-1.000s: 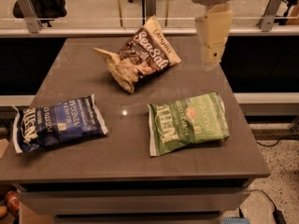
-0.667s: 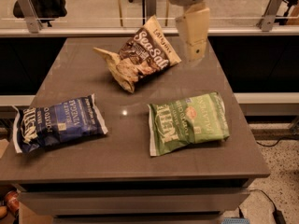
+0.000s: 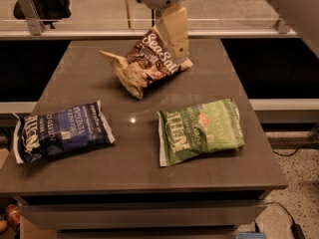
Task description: Pick brown chip bag
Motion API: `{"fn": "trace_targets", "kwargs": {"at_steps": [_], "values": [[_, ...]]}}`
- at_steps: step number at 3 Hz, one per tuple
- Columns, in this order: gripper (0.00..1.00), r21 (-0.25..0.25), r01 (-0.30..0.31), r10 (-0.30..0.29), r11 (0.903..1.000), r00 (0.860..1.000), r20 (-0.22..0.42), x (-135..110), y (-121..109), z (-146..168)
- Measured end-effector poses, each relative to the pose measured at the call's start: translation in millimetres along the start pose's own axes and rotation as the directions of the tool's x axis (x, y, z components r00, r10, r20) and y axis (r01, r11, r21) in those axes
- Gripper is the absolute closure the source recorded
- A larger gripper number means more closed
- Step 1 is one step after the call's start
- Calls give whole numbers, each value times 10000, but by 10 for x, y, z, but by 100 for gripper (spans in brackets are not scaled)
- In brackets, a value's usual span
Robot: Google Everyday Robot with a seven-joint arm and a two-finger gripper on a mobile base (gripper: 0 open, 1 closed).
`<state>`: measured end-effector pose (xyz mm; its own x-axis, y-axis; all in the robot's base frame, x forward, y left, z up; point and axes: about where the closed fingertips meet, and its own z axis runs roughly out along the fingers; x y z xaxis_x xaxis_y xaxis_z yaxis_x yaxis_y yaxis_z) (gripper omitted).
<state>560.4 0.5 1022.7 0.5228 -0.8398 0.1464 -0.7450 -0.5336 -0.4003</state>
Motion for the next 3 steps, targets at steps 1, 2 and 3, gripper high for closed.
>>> {"fn": "trace_targets", "kwargs": {"at_steps": [1, 2, 3], "values": [[0, -157, 154, -158, 9998, 9996, -219, -38, -173, 166], [0, -391, 99, -110, 9992, 9996, -268, -64, -346, 349], [0, -698, 32, -48, 9976, 9998, -217, -93, -455, 572]]}}
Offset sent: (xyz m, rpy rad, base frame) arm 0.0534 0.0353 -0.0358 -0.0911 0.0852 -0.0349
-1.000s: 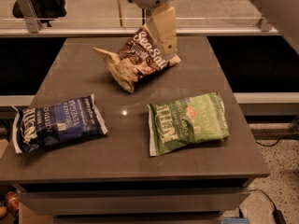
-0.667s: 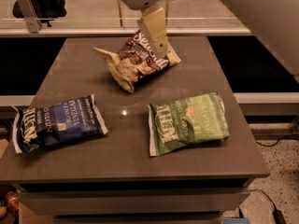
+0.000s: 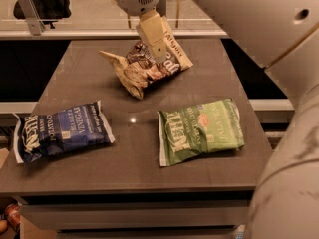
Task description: Pick brown chip bag
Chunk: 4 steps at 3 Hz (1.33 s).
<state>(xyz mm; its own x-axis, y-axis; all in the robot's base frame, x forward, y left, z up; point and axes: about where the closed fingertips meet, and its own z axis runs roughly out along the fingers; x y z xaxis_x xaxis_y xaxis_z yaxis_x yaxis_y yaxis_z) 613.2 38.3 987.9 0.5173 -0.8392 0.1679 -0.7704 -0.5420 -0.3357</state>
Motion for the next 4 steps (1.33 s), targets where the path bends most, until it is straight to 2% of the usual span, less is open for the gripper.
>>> {"fn": "trace_targets", "kwargs": {"at_steps": [1, 2, 4], "values": [[0, -320, -117, 124, 9994, 9997, 219, -20, -30, 191], [0, -224, -534, 551, 9983, 9950, 837, -36, -117, 373], [0, -241, -314, 340, 9992, 9925, 1172, -193, -60, 493]]}}
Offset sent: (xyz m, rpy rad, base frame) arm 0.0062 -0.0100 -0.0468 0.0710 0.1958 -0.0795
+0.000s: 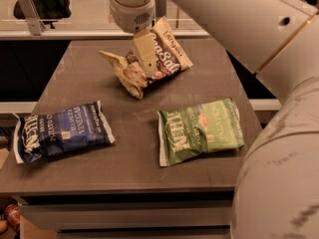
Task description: Pick brown chip bag
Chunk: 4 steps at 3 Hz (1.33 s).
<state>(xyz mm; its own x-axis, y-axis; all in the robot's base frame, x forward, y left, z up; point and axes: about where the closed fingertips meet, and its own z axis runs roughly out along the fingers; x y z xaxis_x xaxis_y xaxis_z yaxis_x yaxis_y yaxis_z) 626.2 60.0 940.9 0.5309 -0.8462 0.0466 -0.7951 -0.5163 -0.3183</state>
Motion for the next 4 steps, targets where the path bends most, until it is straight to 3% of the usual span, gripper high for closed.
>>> {"fn": "trace_targets", "kwargs": {"at_steps": [3, 4], "values": [[0, -761, 242, -175, 9968, 9961, 866, -155, 176, 452], [11, -960, 264, -159, 9950, 9940, 1080, -152, 193, 595]]}}
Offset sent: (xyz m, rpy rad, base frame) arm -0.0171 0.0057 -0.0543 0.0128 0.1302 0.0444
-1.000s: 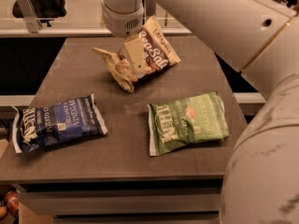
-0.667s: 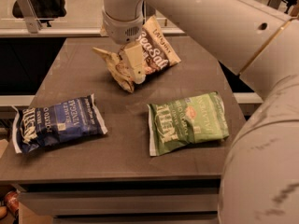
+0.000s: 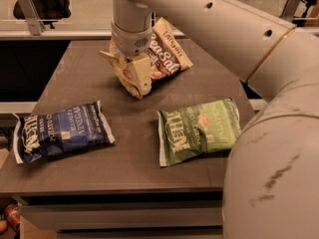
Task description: Pick brown chip bag
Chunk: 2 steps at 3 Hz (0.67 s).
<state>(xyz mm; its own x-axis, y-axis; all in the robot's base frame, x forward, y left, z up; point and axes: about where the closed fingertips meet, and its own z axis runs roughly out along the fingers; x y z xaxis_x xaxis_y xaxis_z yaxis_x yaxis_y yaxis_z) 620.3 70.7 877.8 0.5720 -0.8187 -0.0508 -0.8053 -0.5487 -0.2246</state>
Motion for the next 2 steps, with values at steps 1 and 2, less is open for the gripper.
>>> {"fn": "trace_targets", "kwargs": {"at_steps": [1, 2], "values": [[27, -95, -52, 54, 9999, 9998, 165, 29, 33, 89], [52, -161, -36, 40, 9999, 9996, 265, 57, 51, 137]]}}
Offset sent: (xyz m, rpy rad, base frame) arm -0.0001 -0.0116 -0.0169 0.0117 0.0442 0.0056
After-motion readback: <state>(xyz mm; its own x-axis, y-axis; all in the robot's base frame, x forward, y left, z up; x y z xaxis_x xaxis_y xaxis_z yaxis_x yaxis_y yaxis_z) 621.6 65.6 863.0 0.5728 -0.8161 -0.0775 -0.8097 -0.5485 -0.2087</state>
